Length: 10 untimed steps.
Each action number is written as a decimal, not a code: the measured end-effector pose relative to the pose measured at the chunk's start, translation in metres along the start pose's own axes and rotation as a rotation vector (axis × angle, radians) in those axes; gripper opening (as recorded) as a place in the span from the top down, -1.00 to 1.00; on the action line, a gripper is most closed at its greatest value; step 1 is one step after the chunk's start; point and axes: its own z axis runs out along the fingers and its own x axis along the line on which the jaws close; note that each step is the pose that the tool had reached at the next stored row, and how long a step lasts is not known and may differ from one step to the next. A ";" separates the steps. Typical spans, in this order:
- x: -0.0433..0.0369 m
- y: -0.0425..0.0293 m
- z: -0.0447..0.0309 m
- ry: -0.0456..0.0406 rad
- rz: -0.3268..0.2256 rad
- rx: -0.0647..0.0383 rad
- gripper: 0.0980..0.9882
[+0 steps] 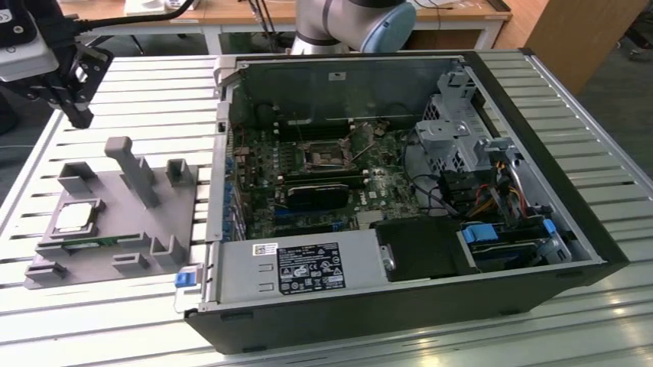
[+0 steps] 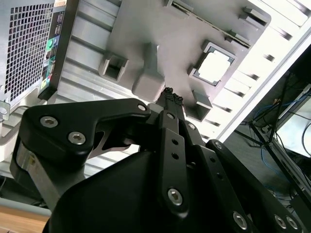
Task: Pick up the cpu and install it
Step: 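Reach for the cpu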
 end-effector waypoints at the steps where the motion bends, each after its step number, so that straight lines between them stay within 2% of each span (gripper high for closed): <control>1: 0.0005 0.0000 0.0004 0.0001 0.000 0.000 0.98; 10: 0.0043 -0.0004 0.0029 0.0028 0.000 0.000 0.98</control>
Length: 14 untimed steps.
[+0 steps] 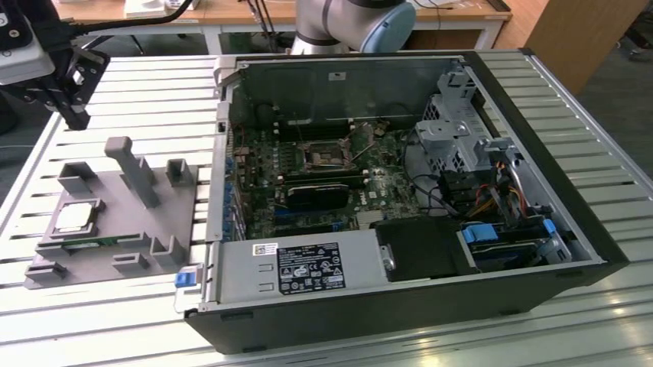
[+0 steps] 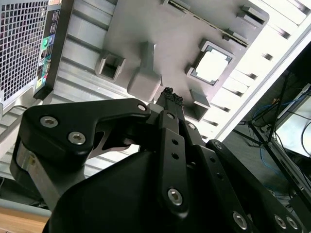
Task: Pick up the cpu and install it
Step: 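Reach for the cpu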
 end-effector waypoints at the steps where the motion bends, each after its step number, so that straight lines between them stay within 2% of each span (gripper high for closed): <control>1: 0.0003 0.0000 0.0003 0.0001 0.000 0.000 0.98; 14: 0.0030 -0.0004 0.0034 0.0050 0.000 0.000 0.98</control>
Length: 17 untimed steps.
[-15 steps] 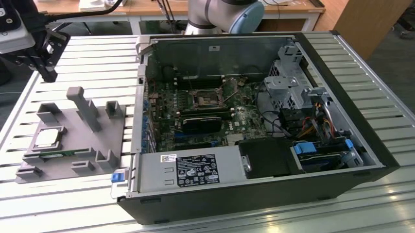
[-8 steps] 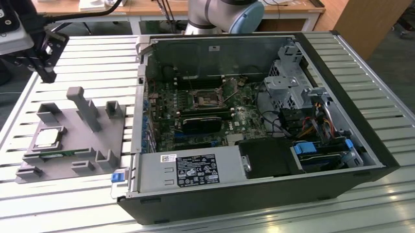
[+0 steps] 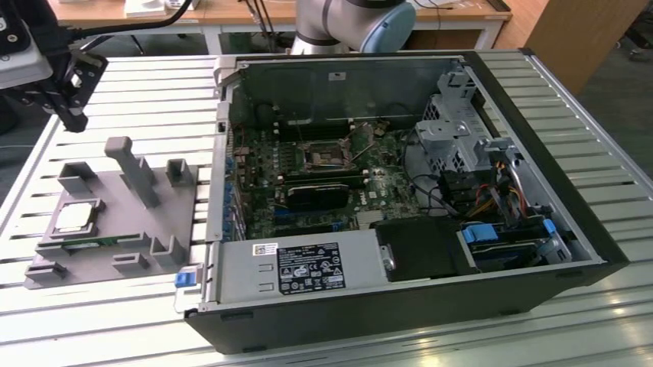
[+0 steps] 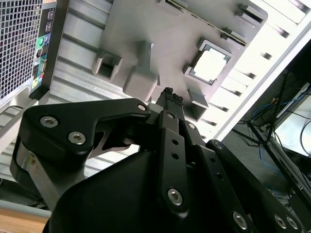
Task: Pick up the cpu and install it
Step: 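Reach for the cpu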
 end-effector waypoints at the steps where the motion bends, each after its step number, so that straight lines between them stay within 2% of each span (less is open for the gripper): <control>1: 0.0003 -0.0001 0.0003 0.0005 0.000 0.000 0.98; 17: 0.0055 -0.0006 0.0047 0.0038 0.000 0.000 0.98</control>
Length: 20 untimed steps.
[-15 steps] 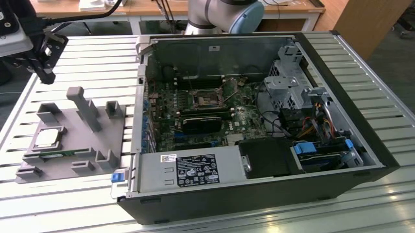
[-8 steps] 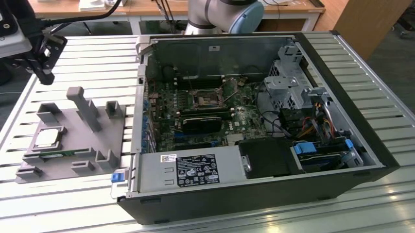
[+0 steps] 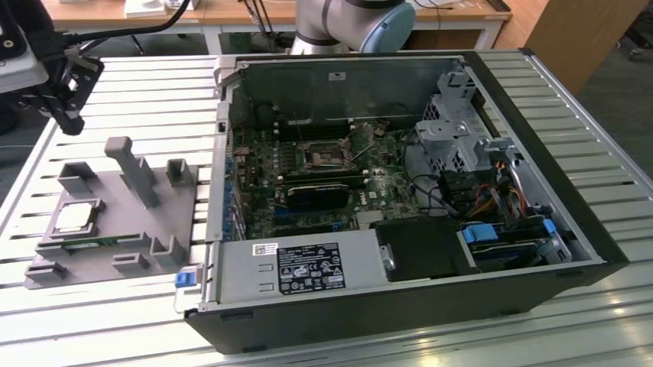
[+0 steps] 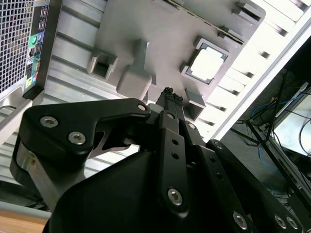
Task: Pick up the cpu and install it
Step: 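Reach for the cpu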
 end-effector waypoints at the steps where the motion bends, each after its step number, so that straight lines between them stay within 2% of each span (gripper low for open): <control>1: 0.0005 0.0000 0.0004 0.0000 0.000 0.000 0.98; 4: 0.0022 -0.0002 0.0010 0.0004 0.000 0.000 0.98; 20: 0.0292 -0.0025 0.0055 0.0003 0.000 0.000 0.98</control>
